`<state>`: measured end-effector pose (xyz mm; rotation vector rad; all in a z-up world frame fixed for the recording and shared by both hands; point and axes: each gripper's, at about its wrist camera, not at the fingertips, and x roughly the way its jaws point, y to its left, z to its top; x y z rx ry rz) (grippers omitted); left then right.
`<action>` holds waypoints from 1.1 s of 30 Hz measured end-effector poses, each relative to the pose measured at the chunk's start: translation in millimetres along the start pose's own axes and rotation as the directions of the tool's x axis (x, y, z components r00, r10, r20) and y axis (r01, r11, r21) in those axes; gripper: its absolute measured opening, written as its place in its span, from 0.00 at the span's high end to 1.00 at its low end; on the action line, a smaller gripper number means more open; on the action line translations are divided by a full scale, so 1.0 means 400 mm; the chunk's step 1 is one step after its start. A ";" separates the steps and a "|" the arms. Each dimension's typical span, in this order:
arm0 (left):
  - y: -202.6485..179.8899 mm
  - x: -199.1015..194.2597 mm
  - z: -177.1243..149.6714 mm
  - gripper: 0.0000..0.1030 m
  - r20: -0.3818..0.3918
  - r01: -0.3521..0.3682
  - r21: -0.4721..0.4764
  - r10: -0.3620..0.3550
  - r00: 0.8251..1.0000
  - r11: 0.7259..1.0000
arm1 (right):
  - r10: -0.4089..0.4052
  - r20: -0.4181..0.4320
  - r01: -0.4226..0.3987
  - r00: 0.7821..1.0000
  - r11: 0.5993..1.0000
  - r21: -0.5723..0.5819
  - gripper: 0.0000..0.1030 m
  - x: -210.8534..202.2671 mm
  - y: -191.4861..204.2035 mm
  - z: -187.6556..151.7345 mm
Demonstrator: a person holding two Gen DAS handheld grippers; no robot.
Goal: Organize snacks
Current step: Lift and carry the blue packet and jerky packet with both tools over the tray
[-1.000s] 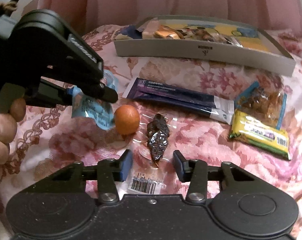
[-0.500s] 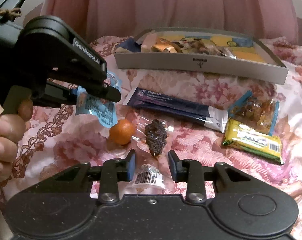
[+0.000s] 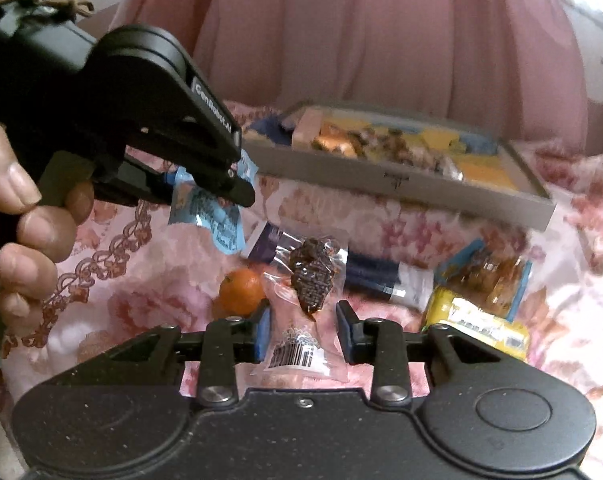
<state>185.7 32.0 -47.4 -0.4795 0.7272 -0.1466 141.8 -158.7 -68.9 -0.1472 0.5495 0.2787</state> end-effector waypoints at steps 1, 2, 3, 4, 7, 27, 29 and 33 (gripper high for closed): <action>-0.002 -0.004 0.001 0.84 0.010 0.006 0.000 -0.006 1.000 1.000 | -0.007 0.017 0.007 1.000 1.000 -0.005 0.66 -0.005 0.000 0.003; -0.003 -0.009 0.004 0.84 0.022 0.013 0.000 -0.013 1.000 1.000 | -0.013 0.031 0.013 0.999 1.000 -0.008 0.66 -0.008 -0.003 0.008; -0.005 -0.014 0.007 0.84 0.036 0.022 0.001 -0.022 0.999 1.000 | -0.020 0.046 0.021 0.999 1.000 -0.011 0.66 -0.012 -0.005 0.013; -0.008 -0.017 0.010 0.84 0.048 0.026 0.002 -0.026 0.998 1.000 | -0.029 0.063 0.030 0.998 0.999 -0.012 0.66 -0.017 -0.009 0.018; -0.020 -0.027 0.019 0.84 0.096 0.032 0.023 -0.035 0.995 0.999 | -0.051 0.108 0.051 0.993 0.999 -0.002 0.65 -0.026 -0.023 0.035; -0.145 0.088 0.168 0.83 0.255 0.138 0.084 -0.155 0.954 0.987 | -0.162 0.279 0.171 0.947 0.985 -0.008 0.64 0.024 -0.160 0.182; -0.157 0.112 0.182 0.83 0.259 0.157 0.083 -0.173 0.950 0.984 | -0.173 0.290 0.190 0.941 0.981 -0.030 0.64 0.042 -0.188 0.205; -0.174 0.167 0.207 0.83 0.249 0.189 0.075 -0.202 0.947 0.979 | -0.192 0.296 0.210 0.936 0.977 -0.030 0.64 0.080 -0.250 0.246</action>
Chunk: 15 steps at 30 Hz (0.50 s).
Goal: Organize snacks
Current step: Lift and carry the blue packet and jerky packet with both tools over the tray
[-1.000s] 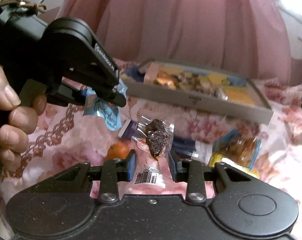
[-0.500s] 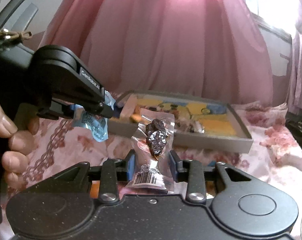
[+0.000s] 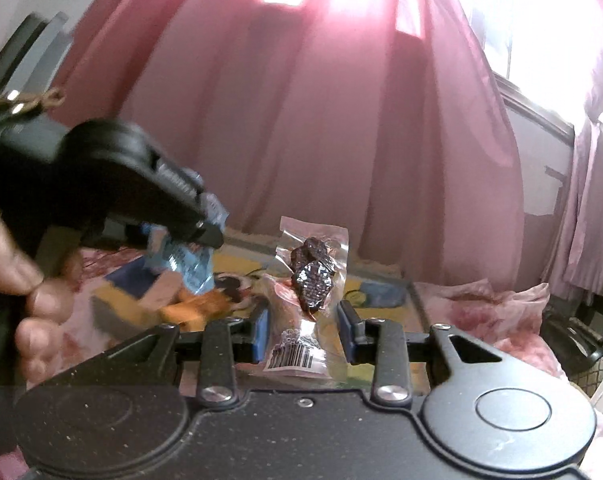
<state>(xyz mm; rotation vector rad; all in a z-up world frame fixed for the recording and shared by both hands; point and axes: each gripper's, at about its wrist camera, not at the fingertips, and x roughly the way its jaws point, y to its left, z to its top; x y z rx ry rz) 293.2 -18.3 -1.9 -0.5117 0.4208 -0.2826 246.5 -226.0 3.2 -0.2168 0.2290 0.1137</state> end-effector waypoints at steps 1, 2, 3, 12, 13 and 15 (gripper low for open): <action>-0.001 0.013 0.001 0.83 -0.003 0.006 0.000 -0.006 1.000 1.000 | -0.007 0.000 0.007 1.000 1.000 0.003 0.64 0.013 -0.012 0.002; -0.002 0.025 0.001 0.83 -0.008 0.013 0.003 -0.013 1.000 1.000 | -0.019 -0.002 0.019 1.000 1.000 0.008 0.64 0.028 -0.024 0.004; -0.002 0.042 -0.002 0.83 -0.027 0.023 0.010 -0.022 0.999 1.000 | -0.029 -0.003 0.029 1.000 0.999 0.014 0.64 0.037 -0.032 0.003; 0.031 0.127 -0.053 0.83 -0.125 -0.004 0.018 0.006 0.992 1.000 | -0.122 -0.089 0.131 0.989 0.986 0.107 0.63 0.124 -0.108 -0.053; 0.034 0.130 -0.053 0.83 -0.125 -0.002 0.012 0.004 0.992 1.000 | -0.123 -0.095 0.134 0.988 0.985 0.111 0.63 0.131 -0.111 -0.057; 0.038 0.139 -0.053 0.83 -0.126 0.001 0.007 0.000 0.992 1.000 | -0.123 -0.106 0.135 0.987 0.985 0.111 0.63 0.151 -0.112 -0.064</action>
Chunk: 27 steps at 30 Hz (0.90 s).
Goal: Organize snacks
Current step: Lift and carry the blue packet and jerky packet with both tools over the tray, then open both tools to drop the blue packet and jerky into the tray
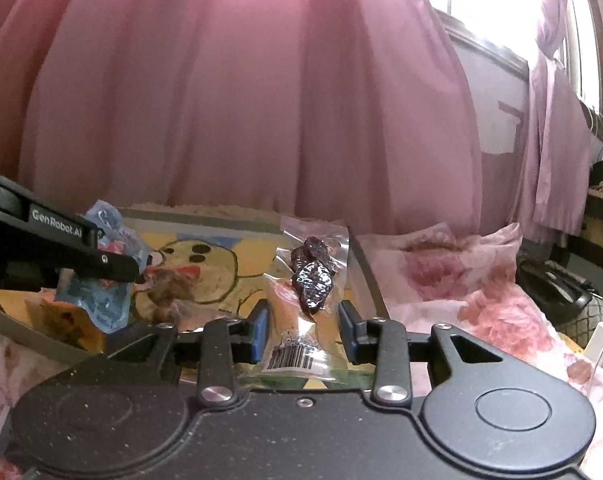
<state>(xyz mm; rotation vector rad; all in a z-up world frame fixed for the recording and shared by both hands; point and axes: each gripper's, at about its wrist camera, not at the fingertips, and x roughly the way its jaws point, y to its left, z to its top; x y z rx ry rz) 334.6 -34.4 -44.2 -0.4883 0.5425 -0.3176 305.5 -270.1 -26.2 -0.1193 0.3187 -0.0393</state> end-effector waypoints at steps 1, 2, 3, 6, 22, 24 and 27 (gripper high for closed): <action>0.001 0.005 0.002 0.83 -0.003 0.001 -0.003 -0.001 1.000 1.000 | 0.002 -0.005 -0.002 1.000 1.000 -0.004 0.63 0.008 0.004 -0.002; 0.003 0.008 0.002 0.83 -0.010 0.004 -0.006 -0.004 1.000 1.000 | 0.006 -0.012 -0.006 1.000 1.000 -0.009 0.63 0.019 0.009 -0.003; 0.004 0.013 0.002 0.83 -0.020 0.007 -0.009 -0.007 1.000 1.000 | 0.008 -0.017 -0.008 1.000 1.000 -0.012 0.63 0.024 0.013 -0.004; 0.006 0.024 0.002 0.83 -0.038 0.007 -0.013 -0.008 0.999 1.000 | 0.010 -0.032 -0.010 0.999 1.000 -0.011 0.62 0.041 0.021 -0.007; -0.015 0.034 -0.005 0.80 -0.039 -0.060 0.051 0.062 0.997 0.997 | 0.036 -0.099 -0.030 0.994 0.998 0.064 0.53 0.099 0.021 -0.017; -0.018 0.032 -0.003 0.72 -0.035 -0.066 0.061 0.068 0.997 0.996 | 0.035 -0.098 -0.028 0.995 0.997 0.072 0.49 0.098 0.017 -0.017; -0.026 0.023 -0.002 0.47 -0.018 -0.087 0.072 0.088 0.996 0.994 | 0.034 -0.094 -0.027 0.995 0.996 0.083 0.44 0.095 0.012 -0.014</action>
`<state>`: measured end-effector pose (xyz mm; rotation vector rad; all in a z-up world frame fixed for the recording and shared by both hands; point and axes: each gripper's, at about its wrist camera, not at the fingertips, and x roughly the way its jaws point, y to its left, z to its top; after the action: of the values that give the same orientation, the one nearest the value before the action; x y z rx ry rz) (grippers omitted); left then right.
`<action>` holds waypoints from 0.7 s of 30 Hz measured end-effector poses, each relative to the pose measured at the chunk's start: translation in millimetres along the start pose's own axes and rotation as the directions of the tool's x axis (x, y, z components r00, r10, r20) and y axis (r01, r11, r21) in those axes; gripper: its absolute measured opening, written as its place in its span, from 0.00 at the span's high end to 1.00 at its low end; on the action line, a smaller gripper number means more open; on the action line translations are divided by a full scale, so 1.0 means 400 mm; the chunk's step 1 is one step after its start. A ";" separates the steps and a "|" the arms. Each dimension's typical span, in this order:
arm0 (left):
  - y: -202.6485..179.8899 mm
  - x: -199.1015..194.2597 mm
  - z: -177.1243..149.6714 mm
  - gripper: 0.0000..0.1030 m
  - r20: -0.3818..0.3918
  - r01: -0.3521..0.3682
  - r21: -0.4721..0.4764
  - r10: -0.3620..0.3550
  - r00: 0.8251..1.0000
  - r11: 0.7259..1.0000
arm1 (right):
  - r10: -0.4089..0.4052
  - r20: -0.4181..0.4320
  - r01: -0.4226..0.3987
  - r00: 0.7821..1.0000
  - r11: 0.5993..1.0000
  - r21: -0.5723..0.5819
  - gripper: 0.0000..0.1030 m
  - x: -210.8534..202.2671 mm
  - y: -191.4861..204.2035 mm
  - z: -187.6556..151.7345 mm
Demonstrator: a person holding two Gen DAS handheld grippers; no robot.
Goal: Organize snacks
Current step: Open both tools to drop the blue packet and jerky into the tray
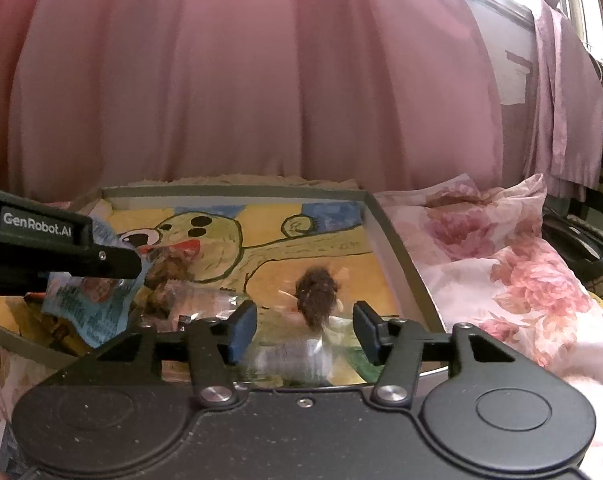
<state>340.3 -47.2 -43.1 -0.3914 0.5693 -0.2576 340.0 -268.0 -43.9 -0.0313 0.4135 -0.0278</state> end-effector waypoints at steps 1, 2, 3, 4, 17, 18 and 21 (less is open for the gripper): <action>0.000 -0.003 0.000 0.45 0.006 -0.008 -0.001 0.008 1.000 1.000 | 0.000 0.003 0.000 1.000 1.000 0.003 0.40 -0.002 -0.001 0.002; 0.001 -0.006 0.001 0.45 0.012 -0.010 -0.004 0.010 1.000 1.000 | 0.001 0.006 -0.001 1.000 1.000 0.005 0.37 -0.004 -0.002 0.003; 0.002 -0.009 0.002 0.42 0.015 -0.012 -0.005 0.012 1.000 1.000 | 0.002 0.012 -0.002 1.000 1.000 0.009 0.36 -0.008 -0.004 0.006; 0.003 -0.012 0.003 0.37 0.017 -0.012 -0.006 0.012 1.000 1.000 | 0.003 0.016 -0.003 1.000 1.000 0.013 0.33 -0.012 -0.006 0.008; -0.047 -0.142 0.025 0.02 0.171 -0.046 0.042 0.038 0.984 0.998 | -0.022 0.117 0.010 0.993 0.994 0.105 0.03 -0.118 -0.054 0.043; -0.050 -0.154 0.025 0.01 0.183 -0.053 0.046 0.044 0.982 0.998 | -0.022 0.126 0.007 0.992 0.994 0.111 0.02 -0.131 -0.057 0.043; -0.057 -0.193 0.024 0.01 0.210 -0.076 0.057 0.062 0.976 0.995 | -0.019 0.152 0.001 0.988 0.993 0.121 0.01 -0.170 -0.067 0.044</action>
<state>280.1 -38.6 10.3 -0.3301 0.3671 -0.1652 284.2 -292.0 0.6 0.0833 0.2579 -0.0600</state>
